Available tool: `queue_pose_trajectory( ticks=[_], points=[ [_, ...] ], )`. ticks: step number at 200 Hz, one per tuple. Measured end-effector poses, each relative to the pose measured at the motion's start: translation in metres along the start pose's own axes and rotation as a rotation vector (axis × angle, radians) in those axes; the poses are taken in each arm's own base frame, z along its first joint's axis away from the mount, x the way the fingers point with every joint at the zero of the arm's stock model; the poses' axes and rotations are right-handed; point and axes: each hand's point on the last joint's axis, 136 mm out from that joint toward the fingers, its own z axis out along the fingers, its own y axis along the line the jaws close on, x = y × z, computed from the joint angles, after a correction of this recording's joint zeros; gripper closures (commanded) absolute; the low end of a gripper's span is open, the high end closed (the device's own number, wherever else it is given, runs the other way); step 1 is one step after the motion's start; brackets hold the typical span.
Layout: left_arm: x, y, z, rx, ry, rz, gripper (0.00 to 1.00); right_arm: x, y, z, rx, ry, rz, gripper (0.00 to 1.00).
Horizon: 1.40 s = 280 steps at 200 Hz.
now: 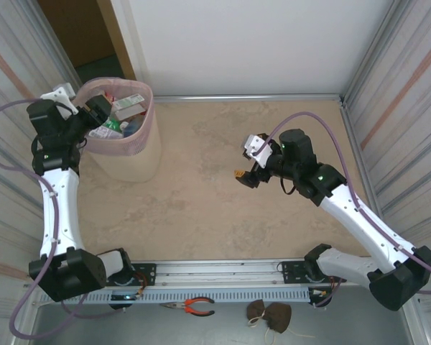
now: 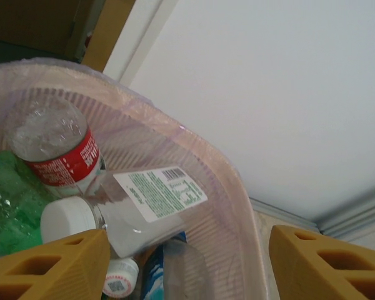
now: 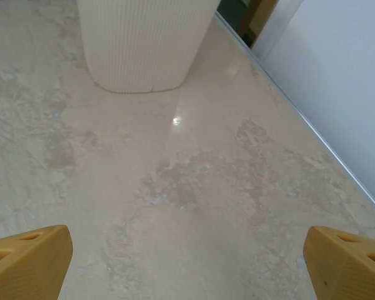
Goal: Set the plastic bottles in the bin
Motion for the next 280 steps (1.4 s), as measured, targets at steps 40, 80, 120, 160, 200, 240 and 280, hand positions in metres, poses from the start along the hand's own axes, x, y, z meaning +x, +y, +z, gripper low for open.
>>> queue_pose_trajectory(
  ticks=[40, 80, 120, 160, 200, 240, 280],
  points=[
    [0.023, -0.008, -0.028, 0.000, 0.035, 0.038, 0.28, 0.017, -0.018, 0.002, 0.052, 0.027, 0.101, 0.06],
    [0.045, -0.017, -0.064, -0.010, 0.038, 0.090, 0.27, 0.045, -0.023, 0.006, 0.081, 0.077, 0.176, 0.06],
    [0.082, -0.001, -0.083, -0.077, 0.074, 0.086, 0.24, 0.079, -0.034, -0.002, 0.159, 0.129, 0.255, 0.06],
    [0.126, 0.033, -0.085, -0.174, 0.131, 0.035, 0.10, 0.121, -0.050, -0.007, 0.267, 0.196, 0.372, 0.05],
    [0.175, 0.080, -0.079, -0.308, 0.211, -0.038, 0.01, 0.173, -0.074, -0.017, 0.433, 0.252, 0.530, 0.01],
    [0.206, 0.114, -0.061, -0.381, 0.263, -0.093, 0.01, 0.218, -0.088, -0.020, 0.593, 0.290, 0.626, 0.01],
    [0.233, 0.146, -0.037, -0.434, 0.309, -0.088, 0.01, 0.252, -0.099, -0.021, 0.710, 0.318, 0.660, 0.01]
  ],
)
